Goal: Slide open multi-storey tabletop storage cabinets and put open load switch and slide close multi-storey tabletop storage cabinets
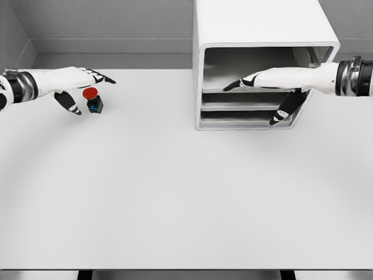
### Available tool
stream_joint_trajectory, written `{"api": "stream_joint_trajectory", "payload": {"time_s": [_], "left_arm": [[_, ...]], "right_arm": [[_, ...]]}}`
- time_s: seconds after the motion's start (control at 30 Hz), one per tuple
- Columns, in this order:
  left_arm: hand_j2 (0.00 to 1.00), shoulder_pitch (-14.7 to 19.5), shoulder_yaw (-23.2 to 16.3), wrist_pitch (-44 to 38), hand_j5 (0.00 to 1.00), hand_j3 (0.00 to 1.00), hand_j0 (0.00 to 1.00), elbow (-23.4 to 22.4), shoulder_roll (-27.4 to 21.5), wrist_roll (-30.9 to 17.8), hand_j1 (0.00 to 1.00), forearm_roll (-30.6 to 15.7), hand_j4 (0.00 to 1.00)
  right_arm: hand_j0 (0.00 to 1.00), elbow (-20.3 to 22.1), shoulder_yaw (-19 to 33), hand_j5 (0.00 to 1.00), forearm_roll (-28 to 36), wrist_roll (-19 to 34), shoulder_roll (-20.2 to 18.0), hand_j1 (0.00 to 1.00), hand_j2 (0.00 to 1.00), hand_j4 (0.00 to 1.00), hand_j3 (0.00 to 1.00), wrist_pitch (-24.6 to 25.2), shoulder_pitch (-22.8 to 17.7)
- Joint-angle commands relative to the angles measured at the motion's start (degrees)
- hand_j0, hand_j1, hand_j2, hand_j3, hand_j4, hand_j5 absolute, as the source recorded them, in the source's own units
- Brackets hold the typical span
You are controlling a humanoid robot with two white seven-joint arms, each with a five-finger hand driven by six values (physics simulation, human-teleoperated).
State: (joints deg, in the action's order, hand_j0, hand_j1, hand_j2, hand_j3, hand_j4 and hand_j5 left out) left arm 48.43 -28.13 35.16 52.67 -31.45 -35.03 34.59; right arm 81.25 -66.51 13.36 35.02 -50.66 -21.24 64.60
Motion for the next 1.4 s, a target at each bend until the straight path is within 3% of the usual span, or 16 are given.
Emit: {"api": "stream_joint_trajectory", "payload": {"time_s": [0.0, 0.4, 0.53, 0.77, 0.87, 1.1, 1.37], "left_arm": [[1.00, 0.0, 0.1, -0.2, 1.00, 1.00, 1.00, -0.3, 0.5, 0.0, 1.00, 0.3, 1.00], [1.00, 0.5, 0.1, -0.2, 1.00, 1.00, 1.00, -2.9, 1.4, 0.0, 1.00, 0.5, 1.00], [0.84, 0.9, 0.1, -0.2, 0.84, 0.84, 0.84, -4.8, 1.9, 0.0, 0.84, 0.2, 0.84], [0.82, 0.9, 0.1, -0.2, 0.82, 0.82, 0.82, -5.6, 1.5, 0.0, 0.82, 0.4, 0.82], [0.64, 0.9, 0.1, -0.2, 0.64, 0.64, 0.64, -6.4, 1.7, 0.0, 0.64, 0.0, 0.64], [0.45, 0.9, 0.1, -0.2, 0.45, 0.45, 0.45, -6.4, 1.5, 0.0, 0.45, -0.1, 0.45], [0.45, 1.2, 0.3, -0.2, 0.45, 0.45, 0.45, -2.9, 1.1, 0.0, 0.45, -1.0, 0.45]], "right_arm": [[1.00, -0.9, -0.2, 1.00, 0.4, 0.0, 0.2, 1.00, 1.00, 1.00, 1.00, 0.6, 0.0], [1.00, -5.0, -1.8, 1.00, 0.3, 0.0, 2.4, 1.00, 1.00, 1.00, 1.00, 0.6, 1.1], [1.00, -4.9, -2.8, 1.00, -0.1, 0.0, 2.5, 1.00, 1.00, 1.00, 1.00, 0.5, 1.2], [1.00, -4.0, -4.7, 1.00, -0.6, 0.0, 2.3, 1.00, 1.00, 1.00, 1.00, -0.2, 2.0], [1.00, -1.8, -4.7, 1.00, -0.6, 0.0, 2.1, 1.00, 1.00, 1.00, 1.00, -0.2, 2.1], [1.00, 1.3, -4.7, 1.00, -0.6, 0.0, 1.1, 1.00, 1.00, 1.00, 1.00, -1.9, 2.1], [1.00, 4.7, -4.5, 1.00, -0.5, 0.0, -0.4, 1.00, 1.00, 1.00, 1.00, -2.4, 2.4]]}}
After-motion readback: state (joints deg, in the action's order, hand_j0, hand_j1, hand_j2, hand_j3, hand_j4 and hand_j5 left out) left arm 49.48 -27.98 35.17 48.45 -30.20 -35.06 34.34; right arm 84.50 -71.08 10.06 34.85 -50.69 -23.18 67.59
